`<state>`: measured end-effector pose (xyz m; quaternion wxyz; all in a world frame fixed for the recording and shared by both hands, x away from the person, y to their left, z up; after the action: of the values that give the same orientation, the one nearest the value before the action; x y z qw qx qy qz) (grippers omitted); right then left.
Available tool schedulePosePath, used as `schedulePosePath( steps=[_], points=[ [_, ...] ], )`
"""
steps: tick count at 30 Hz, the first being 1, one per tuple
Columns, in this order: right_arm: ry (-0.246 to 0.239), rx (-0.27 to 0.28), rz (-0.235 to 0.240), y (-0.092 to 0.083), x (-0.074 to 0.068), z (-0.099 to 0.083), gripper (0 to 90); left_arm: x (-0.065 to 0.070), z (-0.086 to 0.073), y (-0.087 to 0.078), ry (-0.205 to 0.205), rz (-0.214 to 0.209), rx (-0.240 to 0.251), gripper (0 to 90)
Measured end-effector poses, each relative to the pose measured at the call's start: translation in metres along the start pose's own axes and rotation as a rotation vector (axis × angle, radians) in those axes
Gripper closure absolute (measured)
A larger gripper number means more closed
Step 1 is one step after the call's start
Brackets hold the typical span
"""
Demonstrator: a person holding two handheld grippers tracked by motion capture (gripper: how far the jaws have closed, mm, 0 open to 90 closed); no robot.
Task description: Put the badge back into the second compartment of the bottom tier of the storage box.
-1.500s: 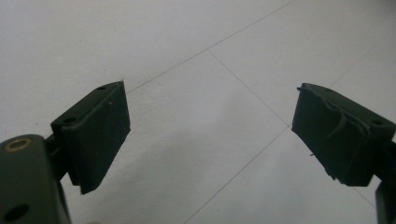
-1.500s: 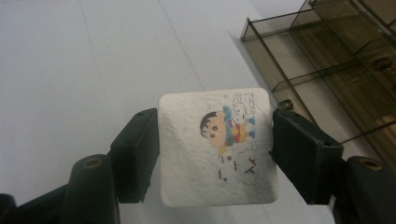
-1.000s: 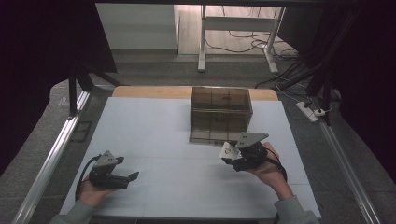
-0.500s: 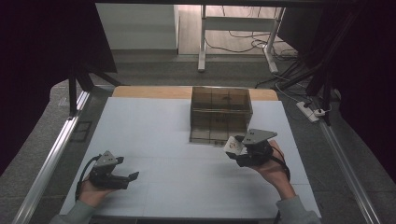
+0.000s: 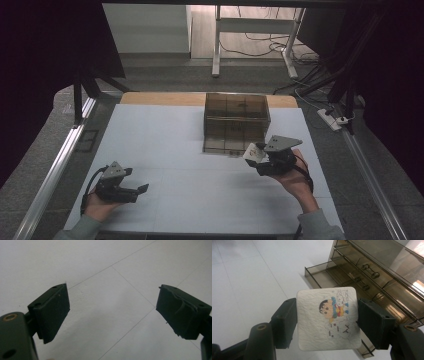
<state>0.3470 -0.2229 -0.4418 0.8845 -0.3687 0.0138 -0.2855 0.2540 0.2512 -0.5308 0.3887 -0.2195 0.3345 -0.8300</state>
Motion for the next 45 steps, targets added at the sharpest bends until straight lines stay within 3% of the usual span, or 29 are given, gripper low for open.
schedulePosePath(
  steps=[23, 45],
  points=[
    [0.022, -0.036, 0.001, 0.017, 0.011, -0.001, 33.3, 0.0, 0.0, 0.001, 0.0, 0.0, -0.007, 11.4],
    [0.03, -0.02, 0.01, 0.035, 0.019, 0.009, 33.3, 0.0, 0.0, 0.002, -0.001, 0.003, -0.008, 11.5]
  ],
)
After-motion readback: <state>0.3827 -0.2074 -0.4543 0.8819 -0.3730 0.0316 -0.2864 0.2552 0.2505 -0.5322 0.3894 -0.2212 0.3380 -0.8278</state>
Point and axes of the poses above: each handheld gripper's, and its own axes: y roughly forward along the jaws, z roughly out of its top, x roughly to its right, the point moved 1 cm from there along y, roughly forward along the jaws, and after that the axes turned 5 degrees about -x, right-handed, at the moved point
